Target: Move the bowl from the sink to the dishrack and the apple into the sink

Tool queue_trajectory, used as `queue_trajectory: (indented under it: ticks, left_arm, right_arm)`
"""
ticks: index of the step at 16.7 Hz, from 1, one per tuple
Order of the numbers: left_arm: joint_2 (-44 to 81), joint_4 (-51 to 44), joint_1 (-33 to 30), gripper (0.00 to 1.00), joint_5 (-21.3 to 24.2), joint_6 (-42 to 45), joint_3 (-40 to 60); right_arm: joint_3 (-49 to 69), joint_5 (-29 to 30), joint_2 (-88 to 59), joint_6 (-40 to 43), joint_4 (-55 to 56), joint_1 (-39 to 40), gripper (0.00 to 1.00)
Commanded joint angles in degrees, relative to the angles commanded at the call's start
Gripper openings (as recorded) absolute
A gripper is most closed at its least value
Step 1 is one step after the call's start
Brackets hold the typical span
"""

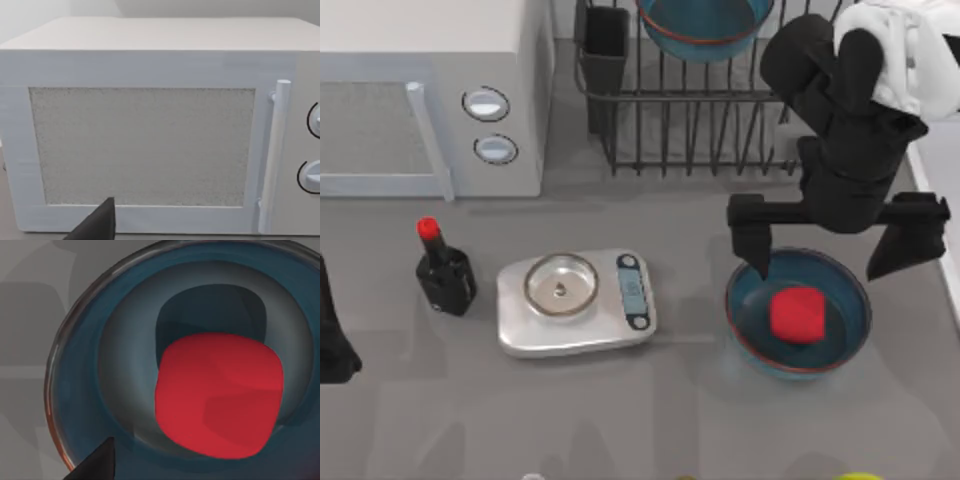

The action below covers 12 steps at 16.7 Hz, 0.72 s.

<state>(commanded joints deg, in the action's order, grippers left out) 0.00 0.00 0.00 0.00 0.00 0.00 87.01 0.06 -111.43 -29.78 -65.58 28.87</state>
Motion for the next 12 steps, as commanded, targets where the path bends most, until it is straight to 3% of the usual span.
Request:
queue_trajectory:
  ticks: [4, 12]
  left_arm:
    - [0.00, 0.00, 0.00, 1.00, 0.00, 0.00, 0.00]
    - [0.00, 0.00, 0.00, 1.00, 0.00, 0.00, 0.00]
  right_arm:
    - [-1.76, 0.01, -0.77, -0.10, 2.39, -0.40, 1.00]
    - [-12.78, 0.04, -8.13, -0.24, 21.14, 0.11, 1.00]
